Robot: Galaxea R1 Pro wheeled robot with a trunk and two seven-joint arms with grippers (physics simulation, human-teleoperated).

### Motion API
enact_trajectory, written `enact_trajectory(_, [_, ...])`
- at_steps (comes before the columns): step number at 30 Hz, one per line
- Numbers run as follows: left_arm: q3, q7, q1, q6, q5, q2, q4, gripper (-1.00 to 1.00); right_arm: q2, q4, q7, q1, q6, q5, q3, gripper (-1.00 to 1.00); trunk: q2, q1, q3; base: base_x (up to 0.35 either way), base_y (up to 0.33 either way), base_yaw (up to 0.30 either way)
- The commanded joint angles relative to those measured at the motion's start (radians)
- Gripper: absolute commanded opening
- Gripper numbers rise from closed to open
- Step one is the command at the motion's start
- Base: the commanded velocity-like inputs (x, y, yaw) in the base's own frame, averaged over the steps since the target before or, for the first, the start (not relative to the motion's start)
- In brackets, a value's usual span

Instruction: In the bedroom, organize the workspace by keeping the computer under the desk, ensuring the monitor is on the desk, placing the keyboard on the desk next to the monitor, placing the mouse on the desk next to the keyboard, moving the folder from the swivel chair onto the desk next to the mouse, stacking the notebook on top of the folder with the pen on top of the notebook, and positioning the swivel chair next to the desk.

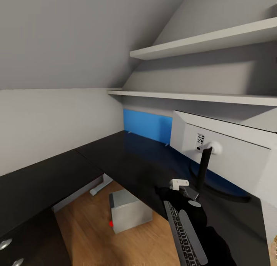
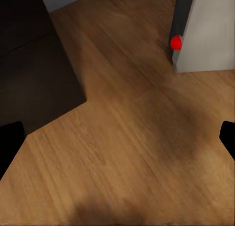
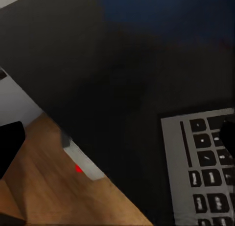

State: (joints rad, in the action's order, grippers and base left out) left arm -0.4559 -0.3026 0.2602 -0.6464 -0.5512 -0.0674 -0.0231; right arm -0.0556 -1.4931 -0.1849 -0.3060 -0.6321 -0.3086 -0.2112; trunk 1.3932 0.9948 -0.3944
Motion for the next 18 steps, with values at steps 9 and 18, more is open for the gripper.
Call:
enact_trajectory(9, [-0.009,-0.007,0.001,-0.001,-0.003,0.0,0.0,1.0,0.0,-0.001,-0.009,-0.001,-0.002,-0.009,0.0,1.0,0.001,0.0,-0.001,-0.151,0.0,0.0])
enact_trajectory(18, [-0.009,-0.008,0.001,-0.001,-0.003,0.0,0.0,1.0,0.0,-0.002,-0.012,-0.001,-0.002,-0.007,0.003,1.0,0.001,0.0,-0.001,-0.008,0.0,0.0])
